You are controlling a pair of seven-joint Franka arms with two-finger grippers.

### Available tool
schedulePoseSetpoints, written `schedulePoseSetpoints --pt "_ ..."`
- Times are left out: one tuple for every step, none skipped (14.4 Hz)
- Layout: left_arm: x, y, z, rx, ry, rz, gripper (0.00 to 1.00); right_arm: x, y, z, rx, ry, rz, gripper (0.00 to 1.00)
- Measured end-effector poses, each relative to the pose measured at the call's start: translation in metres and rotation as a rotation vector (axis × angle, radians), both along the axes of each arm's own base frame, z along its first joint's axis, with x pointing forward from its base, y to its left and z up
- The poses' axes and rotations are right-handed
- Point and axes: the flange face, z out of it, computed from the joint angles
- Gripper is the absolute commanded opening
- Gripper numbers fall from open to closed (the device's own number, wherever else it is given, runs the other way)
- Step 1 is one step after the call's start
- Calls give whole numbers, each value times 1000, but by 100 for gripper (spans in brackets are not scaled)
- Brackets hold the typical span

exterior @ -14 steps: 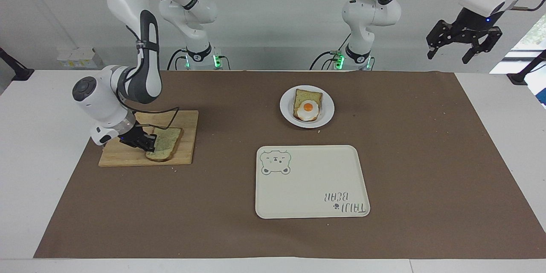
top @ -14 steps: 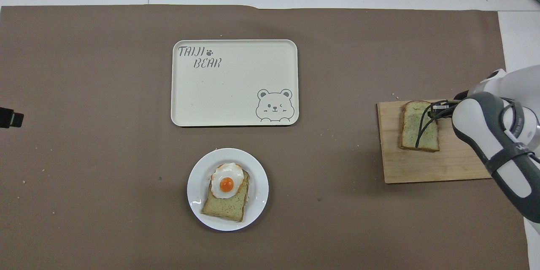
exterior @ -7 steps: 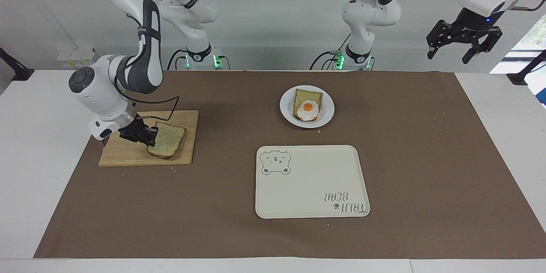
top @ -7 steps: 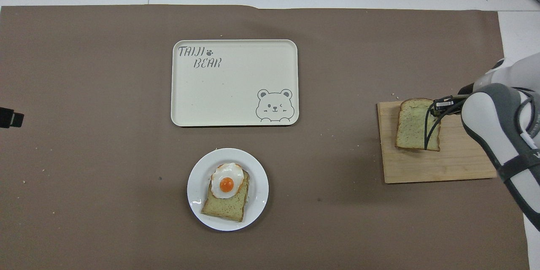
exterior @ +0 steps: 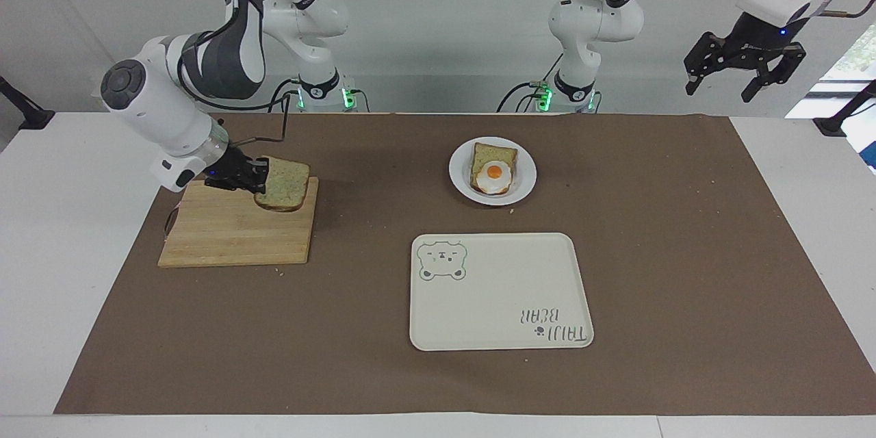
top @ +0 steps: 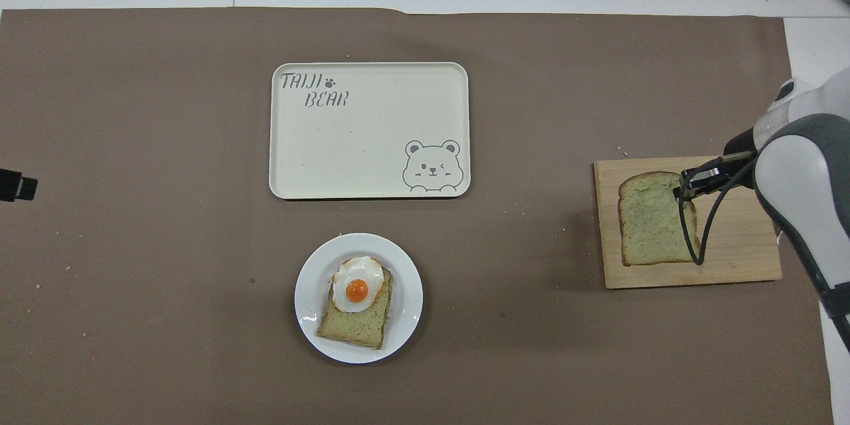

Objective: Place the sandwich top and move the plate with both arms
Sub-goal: 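Carry the toast slice with the right gripper toward the egg plate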

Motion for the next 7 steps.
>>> schedulePoseSetpoints --pt "0 0 0 0 0 0 100 -3 6 1 45 20 7 0" --pt "0 0 0 0 0 0 100 -5 13 1 86 40 8 0" --pt "0 0 0 0 0 0 100 -7 21 2 114 56 15 0" --pt "0 0 0 0 0 0 100 -9 32 2 133 69 30 0" --pt "0 0 0 0 0 0 100 -11 45 3 138 82 43 0" --pt "0 0 0 0 0 0 100 -14 59 3 136 102 47 0" --pt "0 0 0 0 0 0 100 -17 76 3 127 121 42 0"
